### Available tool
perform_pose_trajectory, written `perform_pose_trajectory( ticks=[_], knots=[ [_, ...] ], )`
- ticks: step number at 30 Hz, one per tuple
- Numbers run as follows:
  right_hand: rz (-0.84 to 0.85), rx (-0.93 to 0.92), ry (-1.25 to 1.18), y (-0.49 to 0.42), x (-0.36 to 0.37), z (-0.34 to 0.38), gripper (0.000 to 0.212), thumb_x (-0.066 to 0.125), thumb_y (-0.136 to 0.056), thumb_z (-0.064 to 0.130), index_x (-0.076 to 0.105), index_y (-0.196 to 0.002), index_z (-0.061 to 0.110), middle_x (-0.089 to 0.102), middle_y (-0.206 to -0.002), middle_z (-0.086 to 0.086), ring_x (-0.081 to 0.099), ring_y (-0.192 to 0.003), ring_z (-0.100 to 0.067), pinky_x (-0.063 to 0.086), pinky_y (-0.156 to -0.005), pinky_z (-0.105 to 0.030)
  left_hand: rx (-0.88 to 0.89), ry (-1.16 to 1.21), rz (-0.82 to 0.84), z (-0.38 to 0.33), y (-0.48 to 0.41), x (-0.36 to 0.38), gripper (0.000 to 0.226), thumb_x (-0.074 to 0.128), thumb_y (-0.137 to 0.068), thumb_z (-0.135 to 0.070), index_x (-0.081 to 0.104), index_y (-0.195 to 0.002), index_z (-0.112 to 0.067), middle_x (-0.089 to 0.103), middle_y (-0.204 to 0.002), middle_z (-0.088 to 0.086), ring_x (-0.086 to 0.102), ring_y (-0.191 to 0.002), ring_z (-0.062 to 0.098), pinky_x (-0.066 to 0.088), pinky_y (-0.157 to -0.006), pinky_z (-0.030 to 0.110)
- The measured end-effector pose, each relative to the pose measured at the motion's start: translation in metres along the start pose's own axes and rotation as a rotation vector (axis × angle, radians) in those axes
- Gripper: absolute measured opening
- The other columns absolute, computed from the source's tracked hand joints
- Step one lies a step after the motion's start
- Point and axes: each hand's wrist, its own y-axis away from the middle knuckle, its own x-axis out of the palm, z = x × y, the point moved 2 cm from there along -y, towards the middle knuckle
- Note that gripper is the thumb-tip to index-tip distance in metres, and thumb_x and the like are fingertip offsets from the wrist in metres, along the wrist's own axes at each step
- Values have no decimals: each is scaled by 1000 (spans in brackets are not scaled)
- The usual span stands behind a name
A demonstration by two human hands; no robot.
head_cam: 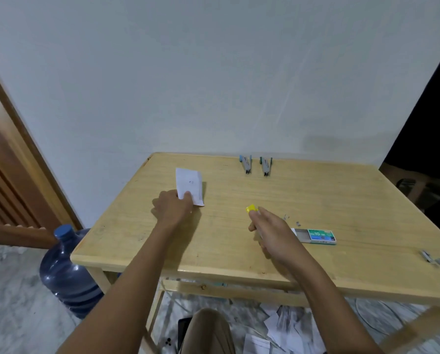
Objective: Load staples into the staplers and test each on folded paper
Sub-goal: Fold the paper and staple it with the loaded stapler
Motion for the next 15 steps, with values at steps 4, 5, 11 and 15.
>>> perform_pose_trajectory(
  ticks=[4, 5, 11, 15],
  knots=[
    [-52, -96, 301, -21, -1, 2, 41, 54, -92, 54, 56, -109, 17, 58, -94, -3, 55, -78, -17, 39, -66, -29, 69, -298, -171, 15, -27, 1, 51, 58, -89, -42, 50, -127, -9, 45, -132, 15, 40, -123, 36, 29, -100, 45],
    [-68, -107, 404, -29, 0, 4, 38, 54, -93, 51, 54, -112, 19, 57, -97, -1, 54, -83, -18, 38, -65, -28, 121, -293, -184, 17, -29, 2, 53, 59, -90, -40, 46, -133, -12, 43, -136, 14, 39, -125, 35, 28, -101, 46],
    [-104, -142, 859, -94, 21, 14, 46, 47, -97, 50, 55, -116, 9, 51, -120, -9, 53, -82, -24, 38, -63, -31, 311, -296, -147, 21, -30, 9, 23, 49, -94, -21, 68, -106, -24, 64, -123, -5, 47, -117, 23, 25, -93, 40],
    [-151, -131, 1042, -131, 35, 26, 41, 41, -100, 49, 55, -94, 10, 54, -117, -11, 54, -82, -26, 40, -67, -33, 292, -313, -148, 14, -23, 7, 23, 53, -89, -34, 68, -101, -23, 64, -119, -7, 48, -116, 21, 27, -95, 41]
  ],
)
